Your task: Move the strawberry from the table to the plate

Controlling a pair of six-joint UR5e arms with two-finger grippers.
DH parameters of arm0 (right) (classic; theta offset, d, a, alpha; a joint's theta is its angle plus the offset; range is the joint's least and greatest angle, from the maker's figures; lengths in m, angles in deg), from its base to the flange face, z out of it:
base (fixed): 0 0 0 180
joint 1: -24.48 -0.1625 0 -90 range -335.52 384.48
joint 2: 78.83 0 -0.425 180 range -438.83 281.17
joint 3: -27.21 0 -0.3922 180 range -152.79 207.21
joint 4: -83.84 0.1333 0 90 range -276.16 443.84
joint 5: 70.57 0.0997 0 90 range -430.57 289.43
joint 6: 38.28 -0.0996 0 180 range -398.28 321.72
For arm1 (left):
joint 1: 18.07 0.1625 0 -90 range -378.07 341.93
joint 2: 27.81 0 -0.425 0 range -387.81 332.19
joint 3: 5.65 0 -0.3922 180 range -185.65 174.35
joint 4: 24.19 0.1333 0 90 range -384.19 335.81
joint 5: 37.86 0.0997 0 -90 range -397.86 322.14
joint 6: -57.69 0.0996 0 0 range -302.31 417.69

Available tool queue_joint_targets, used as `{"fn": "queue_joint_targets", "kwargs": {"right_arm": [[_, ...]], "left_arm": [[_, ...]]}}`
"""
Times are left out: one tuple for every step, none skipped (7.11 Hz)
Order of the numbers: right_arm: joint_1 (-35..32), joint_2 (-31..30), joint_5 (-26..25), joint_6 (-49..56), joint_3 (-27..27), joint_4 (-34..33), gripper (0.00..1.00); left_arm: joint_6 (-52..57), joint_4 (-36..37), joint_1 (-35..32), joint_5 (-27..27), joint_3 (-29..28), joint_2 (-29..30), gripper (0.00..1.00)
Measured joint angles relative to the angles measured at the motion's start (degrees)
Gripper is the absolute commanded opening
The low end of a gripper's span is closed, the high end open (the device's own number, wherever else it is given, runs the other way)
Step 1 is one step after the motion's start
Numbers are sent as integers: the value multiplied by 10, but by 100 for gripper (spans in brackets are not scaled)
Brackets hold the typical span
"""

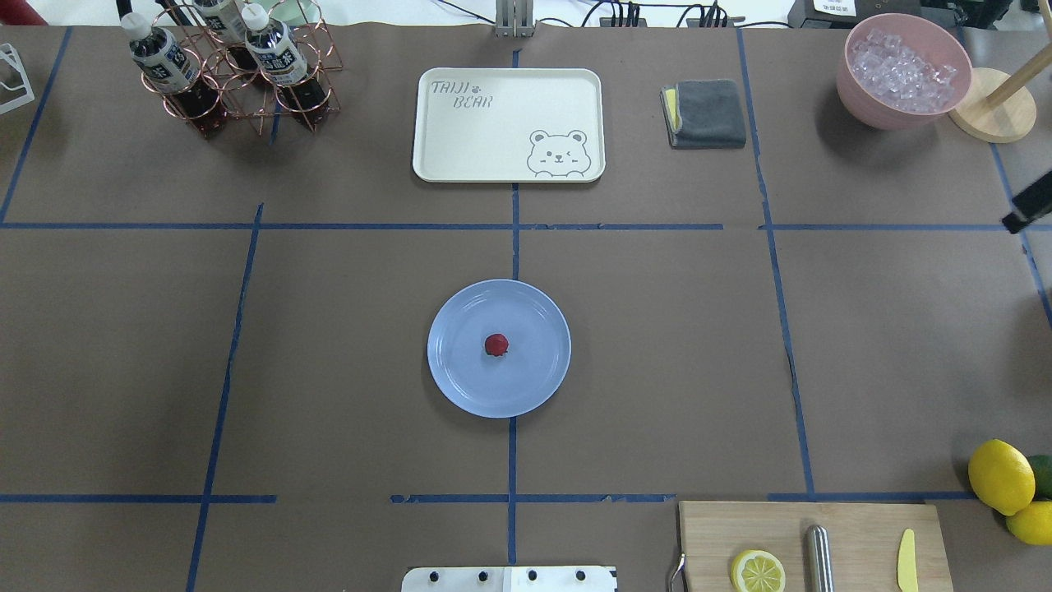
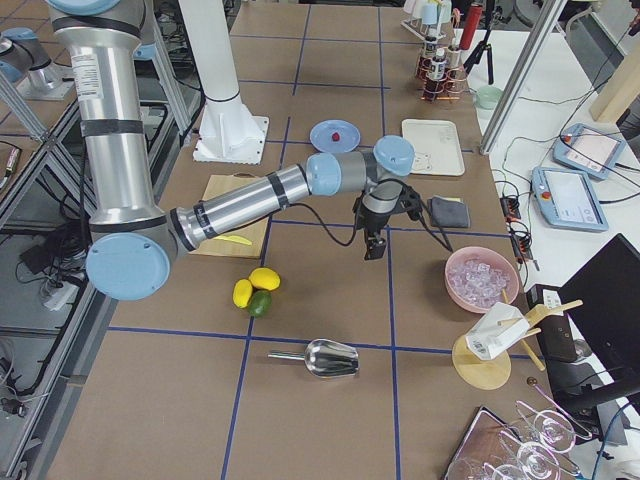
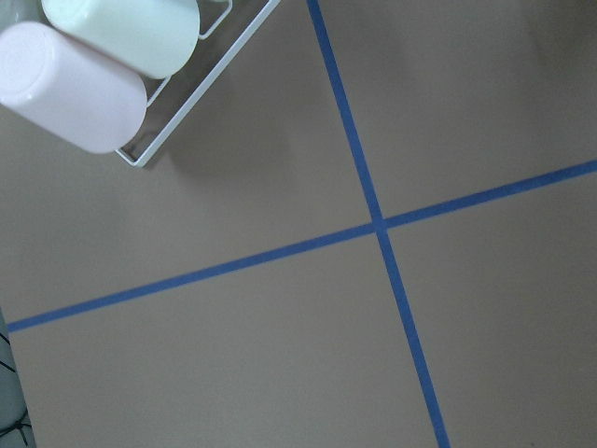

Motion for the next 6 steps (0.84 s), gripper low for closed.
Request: {"fn": "queue_joint_targets", "kwargs": {"right_arm": [[-31, -28, 5, 22, 8, 4, 100], [-47, -36, 10, 29, 18, 25, 100], [-55, -38, 13, 32, 30, 62, 100], [-60, -43, 14, 33, 43, 95, 100], [-70, -47, 15, 31, 54, 115, 100], [-85, -55, 17, 30, 59, 123, 100]], "left_arm": [[0, 10, -2, -19, -4, -13, 100], [0, 14, -2, -32, -11, -25, 100], [-6, 13, -2, -38, -14, -31, 100], [-15, 11, -1, -39, -14, -34, 100], [-21, 10, 0, -39, -13, -34, 100], [-23, 5, 0, -39, -14, -34, 100]]}}
